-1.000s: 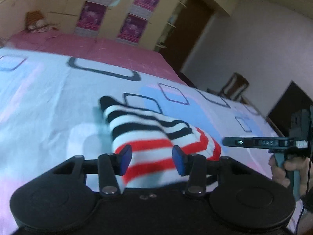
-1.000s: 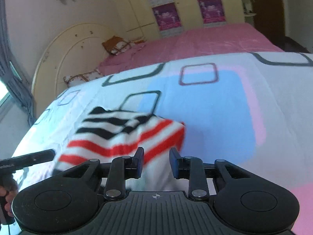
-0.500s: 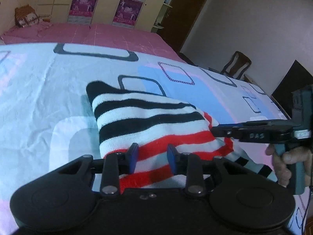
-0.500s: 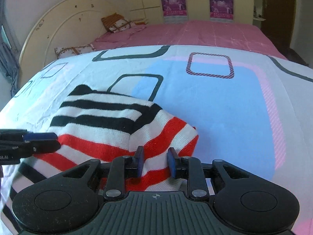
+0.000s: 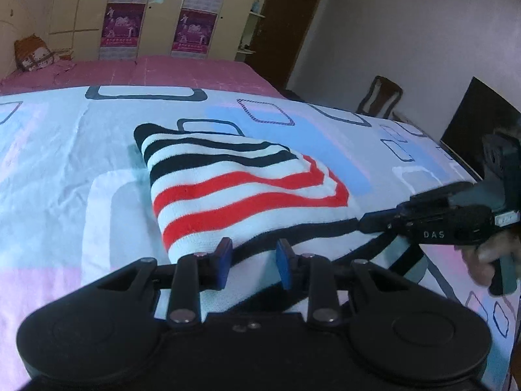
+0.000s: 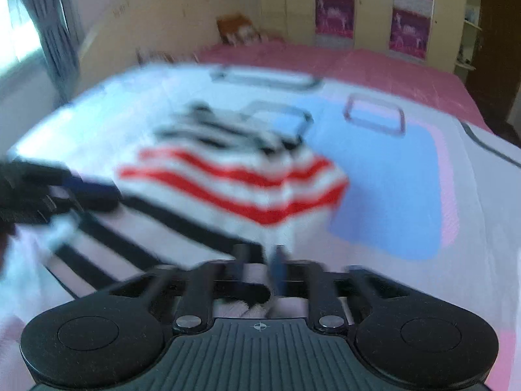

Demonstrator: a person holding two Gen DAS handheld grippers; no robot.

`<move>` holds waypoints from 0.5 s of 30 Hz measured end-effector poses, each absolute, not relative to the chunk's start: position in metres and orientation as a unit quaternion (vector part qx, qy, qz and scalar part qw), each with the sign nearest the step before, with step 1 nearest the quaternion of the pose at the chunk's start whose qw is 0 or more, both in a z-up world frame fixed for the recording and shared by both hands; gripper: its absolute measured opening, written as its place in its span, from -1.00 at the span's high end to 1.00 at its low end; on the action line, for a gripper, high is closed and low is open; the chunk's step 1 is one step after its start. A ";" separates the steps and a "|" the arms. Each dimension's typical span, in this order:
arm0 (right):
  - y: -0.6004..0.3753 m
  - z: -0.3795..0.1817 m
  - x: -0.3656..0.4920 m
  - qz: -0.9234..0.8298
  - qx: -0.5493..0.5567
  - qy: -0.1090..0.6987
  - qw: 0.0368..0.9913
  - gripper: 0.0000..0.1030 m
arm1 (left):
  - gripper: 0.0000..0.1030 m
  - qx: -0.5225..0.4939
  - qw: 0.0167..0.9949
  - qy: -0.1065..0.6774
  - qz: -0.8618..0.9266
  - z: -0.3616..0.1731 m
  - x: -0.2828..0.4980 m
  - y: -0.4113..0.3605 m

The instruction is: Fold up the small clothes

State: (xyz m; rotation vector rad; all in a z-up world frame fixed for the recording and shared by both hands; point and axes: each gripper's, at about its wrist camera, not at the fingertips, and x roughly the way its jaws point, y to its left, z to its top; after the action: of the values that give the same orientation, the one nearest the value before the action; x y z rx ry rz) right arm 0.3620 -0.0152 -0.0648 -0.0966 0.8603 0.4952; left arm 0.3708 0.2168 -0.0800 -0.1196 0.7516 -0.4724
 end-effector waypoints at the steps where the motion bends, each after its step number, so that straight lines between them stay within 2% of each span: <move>1: -0.019 -0.066 0.363 0.236 -0.026 0.415 0.878 0.87 | 0.42 -0.047 0.903 0.361 -0.227 -0.080 0.370 0.214; 7: -0.022 -0.061 0.354 0.242 -0.022 0.428 0.871 0.88 | 0.42 -0.036 0.904 0.362 -0.224 -0.078 0.366 0.216; 8: -0.025 -0.057 0.354 0.241 -0.018 0.431 0.869 0.88 | 0.48 -0.039 0.905 0.360 -0.223 -0.073 0.363 0.217; 15: -0.031 -0.030 0.327 0.262 0.003 0.410 0.874 0.87 | 0.49 -0.033 0.902 0.359 -0.239 -0.063 0.332 0.208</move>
State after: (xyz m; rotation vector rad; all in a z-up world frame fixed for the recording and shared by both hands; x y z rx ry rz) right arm 0.3269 -0.0306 -0.0300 0.0065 0.8554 0.5482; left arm 0.3322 0.2077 -0.0626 -0.0675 0.7416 -0.4951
